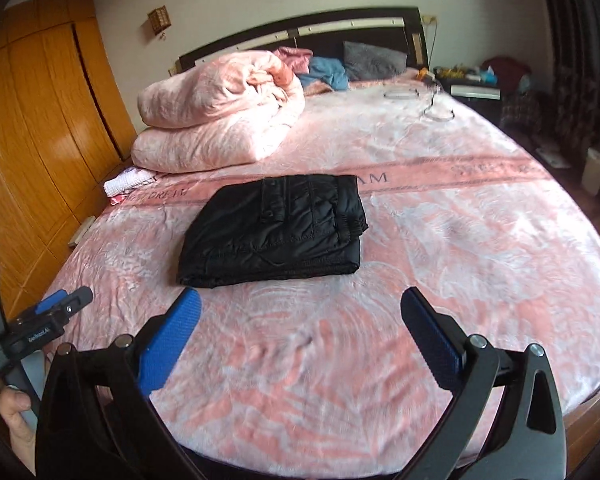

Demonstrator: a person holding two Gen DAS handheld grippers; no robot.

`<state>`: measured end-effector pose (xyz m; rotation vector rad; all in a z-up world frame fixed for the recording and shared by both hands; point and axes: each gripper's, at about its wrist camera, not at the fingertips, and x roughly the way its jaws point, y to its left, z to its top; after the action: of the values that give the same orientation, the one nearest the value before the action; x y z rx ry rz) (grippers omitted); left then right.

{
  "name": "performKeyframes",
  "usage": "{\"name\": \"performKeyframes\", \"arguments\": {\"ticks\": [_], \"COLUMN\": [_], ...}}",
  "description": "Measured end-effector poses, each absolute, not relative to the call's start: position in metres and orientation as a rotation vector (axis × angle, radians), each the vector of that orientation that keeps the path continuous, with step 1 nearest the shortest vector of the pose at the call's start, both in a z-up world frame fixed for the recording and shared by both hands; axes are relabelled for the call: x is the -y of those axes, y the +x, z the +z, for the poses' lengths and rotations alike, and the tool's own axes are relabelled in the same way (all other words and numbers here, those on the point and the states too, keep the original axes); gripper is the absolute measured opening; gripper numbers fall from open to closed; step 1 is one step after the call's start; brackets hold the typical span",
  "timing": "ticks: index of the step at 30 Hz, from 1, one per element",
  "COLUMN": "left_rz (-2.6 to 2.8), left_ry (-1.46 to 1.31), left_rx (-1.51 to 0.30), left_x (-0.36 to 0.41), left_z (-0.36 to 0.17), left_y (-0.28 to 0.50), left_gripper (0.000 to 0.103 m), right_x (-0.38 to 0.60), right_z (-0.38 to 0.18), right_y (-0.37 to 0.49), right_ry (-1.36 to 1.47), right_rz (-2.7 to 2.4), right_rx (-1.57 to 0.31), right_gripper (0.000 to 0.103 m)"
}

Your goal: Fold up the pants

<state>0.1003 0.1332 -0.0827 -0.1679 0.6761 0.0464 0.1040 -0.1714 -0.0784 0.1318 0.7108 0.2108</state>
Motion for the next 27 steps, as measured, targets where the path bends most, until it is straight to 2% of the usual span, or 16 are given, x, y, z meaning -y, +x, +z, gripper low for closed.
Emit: {"name": "performKeyframes", "arguments": {"ticks": [8, 15, 27], "left_rz": [0.046, 0.027, 0.083], "left_ry": [-0.099, -0.084, -0.071], "left_rx": [-0.611, -0.650, -0.663], "left_x": [-0.113, -0.102, -0.091], "left_z": [-0.048, -0.039, -0.032], "left_y": [0.022, -0.015, -0.039], "left_gripper": [0.099, 0.099, 0.099], "right_x": [0.157, 0.155, 0.153], "right_z": [-0.050, -0.031, -0.029], "right_y": [0.019, -0.024, -0.045], "right_ry": [0.052, 0.018, 0.004], "right_rz": [0.167, 0.146, 0.137], "right_rx": [-0.629, -0.581, -0.589], "right_gripper": [0.100, 0.100, 0.100]}}
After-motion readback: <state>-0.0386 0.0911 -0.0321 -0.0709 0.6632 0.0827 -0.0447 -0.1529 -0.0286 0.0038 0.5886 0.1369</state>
